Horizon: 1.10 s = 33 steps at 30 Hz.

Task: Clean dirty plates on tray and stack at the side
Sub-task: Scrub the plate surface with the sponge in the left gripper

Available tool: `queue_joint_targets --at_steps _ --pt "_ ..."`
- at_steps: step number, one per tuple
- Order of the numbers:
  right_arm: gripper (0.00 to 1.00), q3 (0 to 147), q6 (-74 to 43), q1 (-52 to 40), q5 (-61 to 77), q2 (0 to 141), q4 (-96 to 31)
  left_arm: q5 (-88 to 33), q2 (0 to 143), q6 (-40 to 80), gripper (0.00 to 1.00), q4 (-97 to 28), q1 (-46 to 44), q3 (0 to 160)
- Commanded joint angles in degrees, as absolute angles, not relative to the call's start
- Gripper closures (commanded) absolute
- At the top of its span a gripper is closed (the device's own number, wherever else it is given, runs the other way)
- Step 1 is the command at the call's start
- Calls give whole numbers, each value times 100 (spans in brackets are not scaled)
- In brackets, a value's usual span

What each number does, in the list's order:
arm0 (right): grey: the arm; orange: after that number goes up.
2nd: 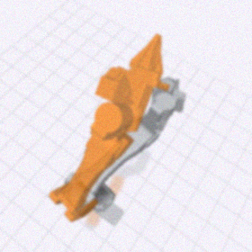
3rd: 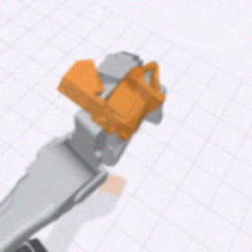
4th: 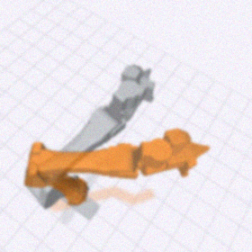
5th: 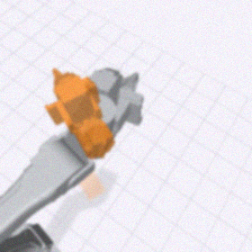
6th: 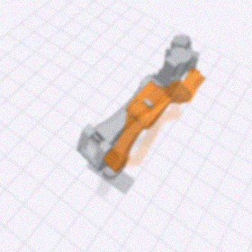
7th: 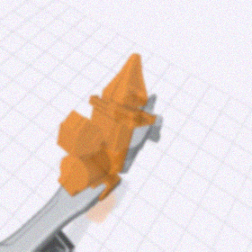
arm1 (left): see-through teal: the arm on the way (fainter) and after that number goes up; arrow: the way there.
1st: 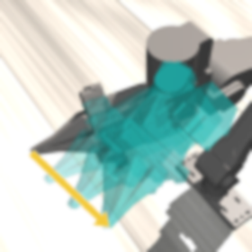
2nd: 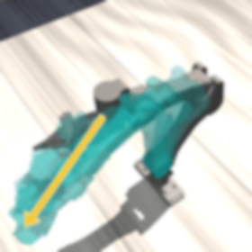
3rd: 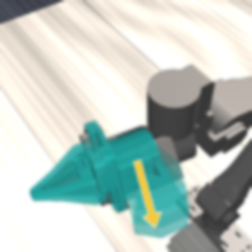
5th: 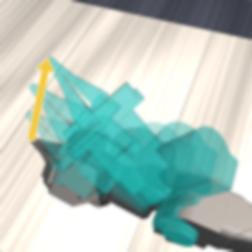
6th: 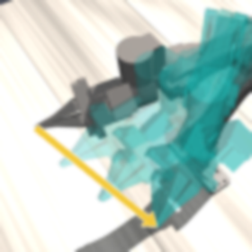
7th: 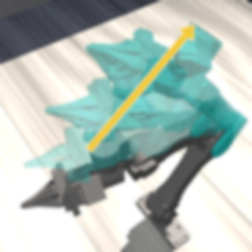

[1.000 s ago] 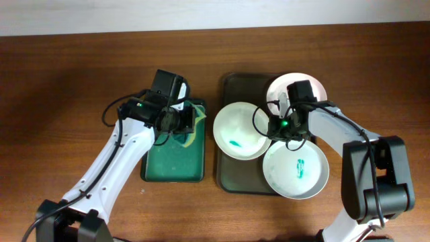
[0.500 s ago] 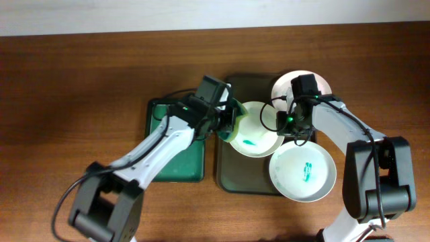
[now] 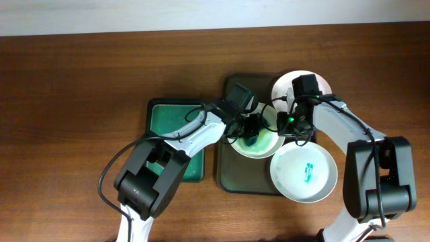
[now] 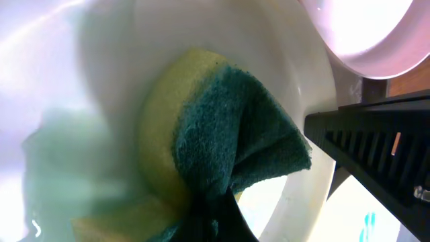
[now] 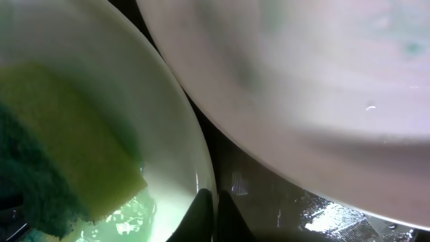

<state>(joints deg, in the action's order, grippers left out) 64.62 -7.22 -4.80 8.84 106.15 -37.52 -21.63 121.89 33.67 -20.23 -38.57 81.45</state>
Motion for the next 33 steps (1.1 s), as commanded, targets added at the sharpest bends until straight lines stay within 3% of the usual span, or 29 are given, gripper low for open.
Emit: queue_joint_targets --at_steps 1,6,11,20,29,33 --pt "96 6506 -620 -497 993 10632 -3815 -2056 12519 3356 100 -2320 -3771 8197" --pt "96 6506 -620 -495 991 10632 -3839 -193 12514 2681 100 -4167 -3201 9435" --pt "96 6506 -620 -495 991 10632 -3837 38 12580 2434 100 -4250 -3256 9677" --pt "96 6506 -617 -497 991 10632 -3830 -2062 13050 2432 100 -3345 -3905 9675" --pt "96 6506 -617 -495 991 10632 -3828 -2764 13052 2536 100 -3162 -4165 9675" --pt "96 6506 -617 -495 989 10632 -3833 -3009 13052 2541 100 -3712 -4211 9675"
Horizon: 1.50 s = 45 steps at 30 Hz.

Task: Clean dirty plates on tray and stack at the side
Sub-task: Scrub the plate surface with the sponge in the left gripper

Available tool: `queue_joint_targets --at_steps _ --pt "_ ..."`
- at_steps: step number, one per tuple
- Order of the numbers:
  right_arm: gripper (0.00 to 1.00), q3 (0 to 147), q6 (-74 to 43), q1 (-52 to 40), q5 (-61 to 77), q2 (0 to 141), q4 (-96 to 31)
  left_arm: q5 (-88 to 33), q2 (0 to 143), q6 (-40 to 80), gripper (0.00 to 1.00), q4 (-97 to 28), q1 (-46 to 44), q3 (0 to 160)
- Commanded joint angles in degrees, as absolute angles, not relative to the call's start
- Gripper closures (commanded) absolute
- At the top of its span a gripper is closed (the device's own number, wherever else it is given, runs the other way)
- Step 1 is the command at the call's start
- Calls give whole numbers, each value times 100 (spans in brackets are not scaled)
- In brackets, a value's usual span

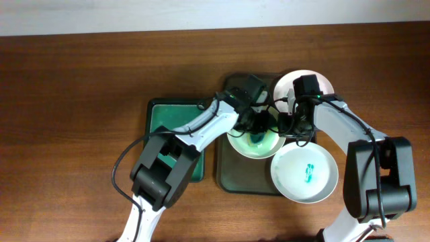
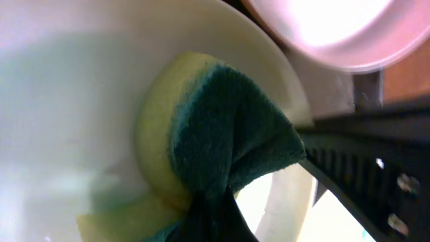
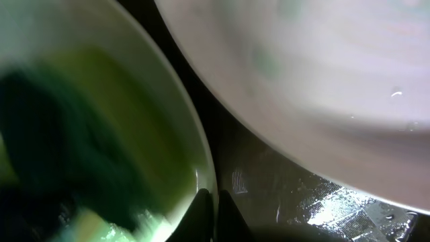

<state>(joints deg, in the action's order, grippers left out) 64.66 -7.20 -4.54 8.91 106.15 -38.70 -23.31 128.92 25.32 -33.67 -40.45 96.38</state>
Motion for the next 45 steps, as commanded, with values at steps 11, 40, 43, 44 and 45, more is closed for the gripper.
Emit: queue_joint_targets --at_steps 11,40,43,44,45 --pt "96 6506 -620 -495 989 10632 -3833 -3129 13050 2543 100 -4602 -3979 9675" --pt "96 6506 -615 -495 989 10632 -3835 -1592 13500 2392 100 -3562 -4141 10536" --pt "96 6506 -615 -495 987 10632 -3833 -1935 13500 2211 100 -3415 -4261 10538" --pt "96 6506 -615 -495 987 10632 -3835 -2049 13500 2139 100 -3411 -4261 10538" --pt "96 6506 -615 -495 987 10632 -3835 -2226 13500 2064 100 -3411 -4261 10538"
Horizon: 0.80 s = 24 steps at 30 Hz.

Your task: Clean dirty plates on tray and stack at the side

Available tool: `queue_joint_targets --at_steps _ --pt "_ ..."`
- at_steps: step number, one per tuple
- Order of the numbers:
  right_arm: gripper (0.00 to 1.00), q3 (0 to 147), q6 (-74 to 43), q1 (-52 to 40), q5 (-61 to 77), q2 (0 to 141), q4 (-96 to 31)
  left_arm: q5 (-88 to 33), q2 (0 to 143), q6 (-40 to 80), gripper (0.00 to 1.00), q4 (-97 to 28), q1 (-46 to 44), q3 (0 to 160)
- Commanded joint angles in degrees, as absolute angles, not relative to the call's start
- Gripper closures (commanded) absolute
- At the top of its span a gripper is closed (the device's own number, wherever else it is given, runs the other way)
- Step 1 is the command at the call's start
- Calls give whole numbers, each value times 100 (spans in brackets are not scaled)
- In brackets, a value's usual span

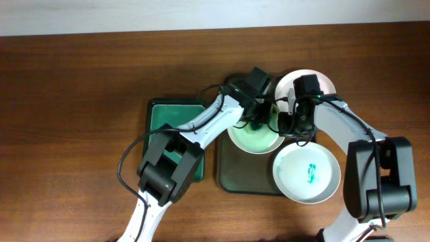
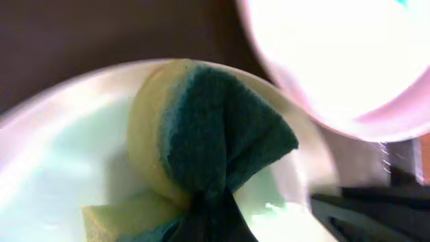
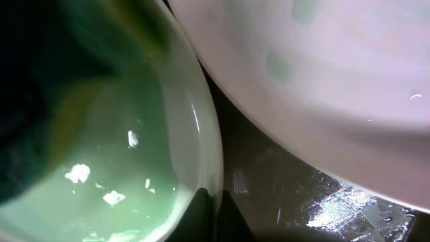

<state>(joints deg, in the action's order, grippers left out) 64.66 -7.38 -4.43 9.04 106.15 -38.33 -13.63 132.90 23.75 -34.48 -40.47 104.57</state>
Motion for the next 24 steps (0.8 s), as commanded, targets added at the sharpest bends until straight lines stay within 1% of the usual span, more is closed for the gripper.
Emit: queue_joint_targets --at_steps 1,5,6,11,12,17,20,24 --pt "96 6506 -615 -495 987 10632 -3835 -2434 13500 1988 100 -3420 -4248 10538" --pt "96 6506 -615 -495 989 10632 -3839 -2491 13498 1957 100 -3715 -4139 10549" --pt "96 6506 -615 -495 989 10632 -3839 -2220 13487 1959 100 -3927 -4029 10578" --pt "96 6506 -617 -495 991 10632 -3848 139 13290 2139 100 -5507 -3621 11196" --pt "96 6506 -617 -495 991 10632 -3868 381 13200 2180 100 -5725 -3586 11332" --pt "96 6506 -620 -495 991 10632 -3986 434 12525 2180 100 -6305 -3527 11476" --pt "96 6506 -620 -495 993 10632 -4036 480 11837 2176 100 -6740 -3459 11476" --pt "96 6506 -620 -495 1271 10632 -4032 1227 11061 2176 100 -7474 -3120 11474"
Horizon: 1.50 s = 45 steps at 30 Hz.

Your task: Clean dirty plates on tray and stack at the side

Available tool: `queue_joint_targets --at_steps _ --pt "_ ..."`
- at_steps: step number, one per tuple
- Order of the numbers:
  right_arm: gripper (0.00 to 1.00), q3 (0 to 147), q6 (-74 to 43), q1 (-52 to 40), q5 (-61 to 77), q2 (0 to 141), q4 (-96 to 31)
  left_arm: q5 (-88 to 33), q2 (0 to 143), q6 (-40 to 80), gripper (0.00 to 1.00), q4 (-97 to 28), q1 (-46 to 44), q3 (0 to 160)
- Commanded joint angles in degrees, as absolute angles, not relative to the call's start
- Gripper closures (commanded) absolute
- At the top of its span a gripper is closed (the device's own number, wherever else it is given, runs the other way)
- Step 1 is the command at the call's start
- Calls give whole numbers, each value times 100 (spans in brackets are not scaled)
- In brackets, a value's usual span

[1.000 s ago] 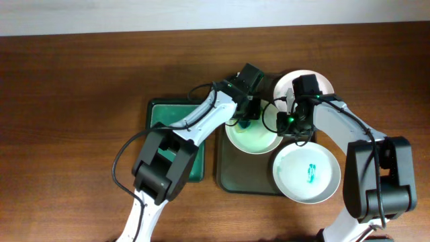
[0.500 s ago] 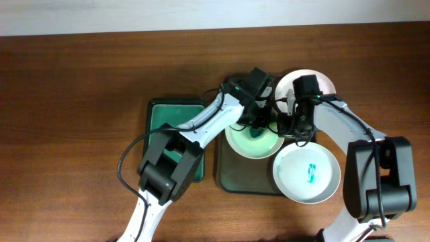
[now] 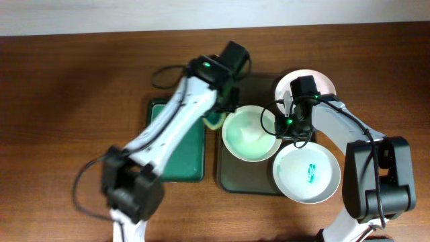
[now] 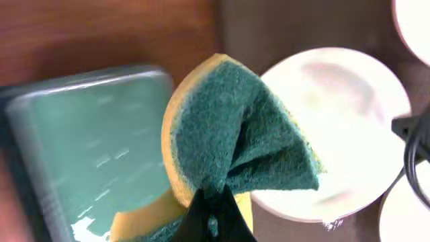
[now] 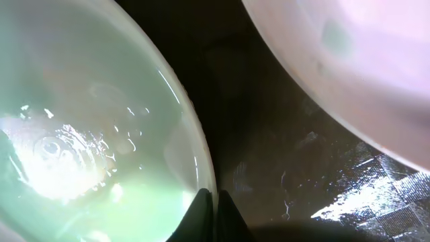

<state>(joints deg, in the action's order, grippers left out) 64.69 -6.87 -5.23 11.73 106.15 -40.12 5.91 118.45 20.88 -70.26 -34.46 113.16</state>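
The middle white plate [image 3: 250, 134] lies on the dark tray [image 3: 232, 176], wet with greenish foam. My right gripper [image 3: 287, 125] is shut on its right rim; in the right wrist view the fingertips [image 5: 215, 202] pinch that plate's edge [image 5: 195, 154]. My left gripper [image 4: 211, 202] is shut on the green and yellow sponge [image 4: 235, 134], held above the gap between the green basin [image 4: 87, 141] and the plate [image 4: 336, 134]. From overhead the sponge [image 3: 215, 121] shows just left of the plate. A second plate [image 3: 306, 173] bears a green stain.
A third white plate [image 3: 304, 84] sits at the tray's far right corner, and its underside [image 5: 376, 54] fills the right wrist view's top right. The green basin [image 3: 181, 151] of water stands left of the tray. Brown table [image 3: 80, 81] surrounds both.
My left gripper has come off the middle plate with the sponge and now sits higher and to the left, by the basin's edge. The right gripper still pinches the plate's rim.
The sponge was pressed into the middle plate's centre, then against its right side, then at its far rim, with my right gripper holding the rim throughout. Now the sponge is off the plate, which is left covered in greenish foam.
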Motion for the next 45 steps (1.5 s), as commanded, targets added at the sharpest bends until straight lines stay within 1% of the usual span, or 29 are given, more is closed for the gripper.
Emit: queue_joint_targets --at_steps 1,3,4,7,9,10,12,14,16,18,19,21,22,23,25,26,27,28,31,39,45 --pt "96 6506 -620 -495 1358 10632 -4027 1321 11006 2178 100 -7837 -2952 11465" --pt "96 6508 -624 -495 1358 10632 -4029 1308 11024 2180 100 -8068 -2703 11236" --pt "96 6534 -631 -495 1358 10630 -4064 1310 11024 2180 100 -7990 -2593 10934" --pt "96 6626 -644 -497 1352 10497 -4307 1107 11024 2180 100 -7277 -2316 9797" --pt "96 6635 -646 -517 1210 10156 -4515 484 11024 2180 100 -6401 -2137 8683" --pt "96 6635 -718 -567 915 9953 -4587 185 11024 2180 100 -6090 -2062 8335" --pt "96 6635 -998 -701 292 9601 -4746 14 11024 2180 100 -5920 -1944 8158" --pt "96 6635 -1330 -1107 -690 8969 -4794 12 10967 2178 97 -5922 -1848 8158" --pt "96 6635 -1673 -1535 -1804 8613 -4875 -12 10923 2178 86 -5946 -1846 8158" --pt "96 6635 -1970 -2182 -3081 8318 -4982 -30 10860 2176 72 -5957 -1846 8165" --pt "96 6635 -2027 -2445 -3457 8259 -5004 -34 10809 2176 67 -5983 -1846 8169" --pt "96 6635 -2027 -2856 -3837 8232 -5022 -36 10600 2178 60 -6027 -1846 8169" --pt "96 6635 -2029 -3024 -4010 8230 -5061 -51 10475 2176 55 -6040 -1844 8169" --pt "96 6635 -2029 -3157 -4176 8230 -5076 -73 10326 2178 53 -6047 -1839 8169" --pt "96 6635 -2029 -3496 -4703 8230 -5120 -75 9939 2178 41 -6049 -1841 8169" --pt "96 6635 -2027 -3621 -4845 8230 -5137 -75 9810 2178 31 -6051 -1841 8169" --pt "96 6635 -2027 -3726 -4954 8230 -5164 -73 9686 2178 5 -6062 -1841 8169" --pt "96 6635 -2027 -3824 -5030 8230 -5181 -73 9601 2178 0 -6075 -1841 8169" --pt "96 6635 -2027 -4032 -5155 8230 -5190 -69 9524 2178 1 -6167 -1841 8167" --pt "96 6646 -2025 -4215 -5474 8204 -5256 -71 9524 2178 1 -6222 -1841 8165" --pt "96 6720 -2023 -5116 -7067 8049 -5507 -69 9524 2178 1 -6222 -1841 8165"
